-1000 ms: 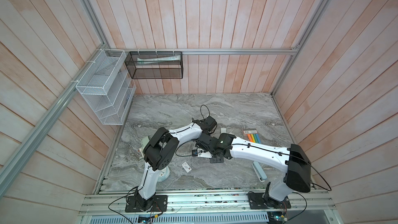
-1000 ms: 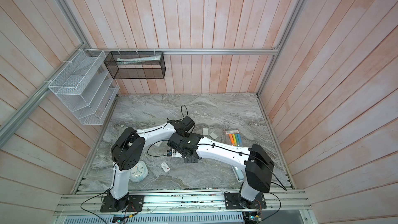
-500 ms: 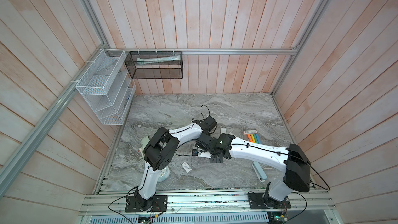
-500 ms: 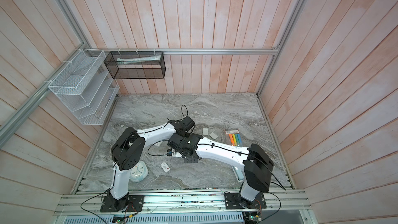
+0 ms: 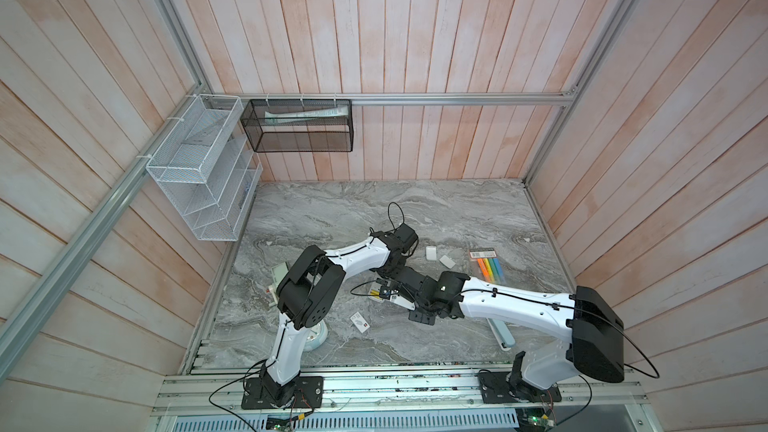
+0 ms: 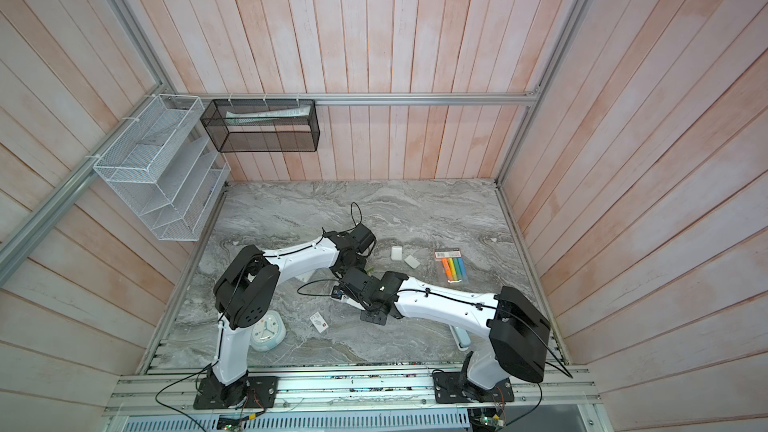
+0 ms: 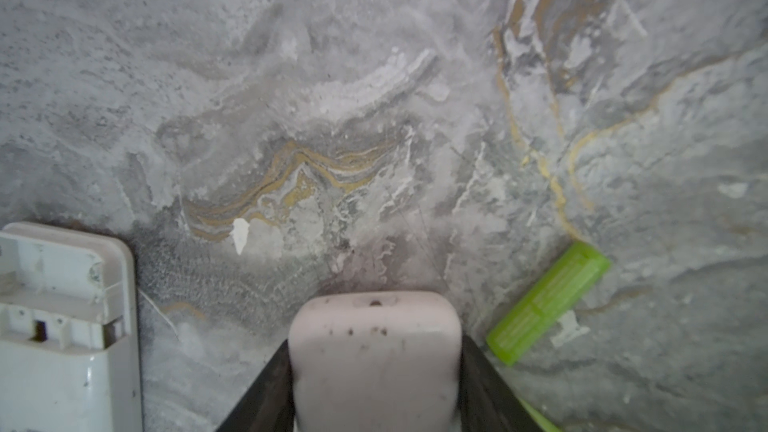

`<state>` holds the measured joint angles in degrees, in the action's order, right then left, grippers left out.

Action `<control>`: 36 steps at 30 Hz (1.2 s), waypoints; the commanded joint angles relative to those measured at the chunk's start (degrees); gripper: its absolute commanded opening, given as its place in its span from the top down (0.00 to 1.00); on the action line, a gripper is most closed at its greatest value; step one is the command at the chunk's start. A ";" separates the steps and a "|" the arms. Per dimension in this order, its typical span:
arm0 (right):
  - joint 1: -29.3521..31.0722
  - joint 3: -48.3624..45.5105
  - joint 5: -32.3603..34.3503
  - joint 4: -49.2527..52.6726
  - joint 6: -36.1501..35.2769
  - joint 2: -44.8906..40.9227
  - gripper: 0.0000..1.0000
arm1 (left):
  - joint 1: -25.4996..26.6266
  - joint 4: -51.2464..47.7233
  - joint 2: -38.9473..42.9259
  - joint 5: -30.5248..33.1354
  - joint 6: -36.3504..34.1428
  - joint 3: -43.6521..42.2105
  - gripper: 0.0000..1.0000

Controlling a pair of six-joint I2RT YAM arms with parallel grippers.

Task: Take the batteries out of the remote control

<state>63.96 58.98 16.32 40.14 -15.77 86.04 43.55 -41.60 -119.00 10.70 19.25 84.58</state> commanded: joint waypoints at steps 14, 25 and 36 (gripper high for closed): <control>1.43 -11.17 -3.67 -21.12 15.43 -1.99 1.00 | -0.92 -1.99 -5.67 -4.20 0.00 -4.68 0.48; 2.20 -18.40 -0.53 -30.34 22.34 -5.52 1.00 | -1.69 -1.51 -5.70 -4.11 0.09 -5.38 0.48; 2.39 -22.89 1.58 -36.80 27.03 -7.68 1.00 | -3.08 -1.45 -5.89 -3.84 0.04 -5.47 0.48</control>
<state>66.52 36.53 15.81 13.17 8.38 79.09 41.12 -39.42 -118.45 7.51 17.19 83.40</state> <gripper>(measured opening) 0.226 0.571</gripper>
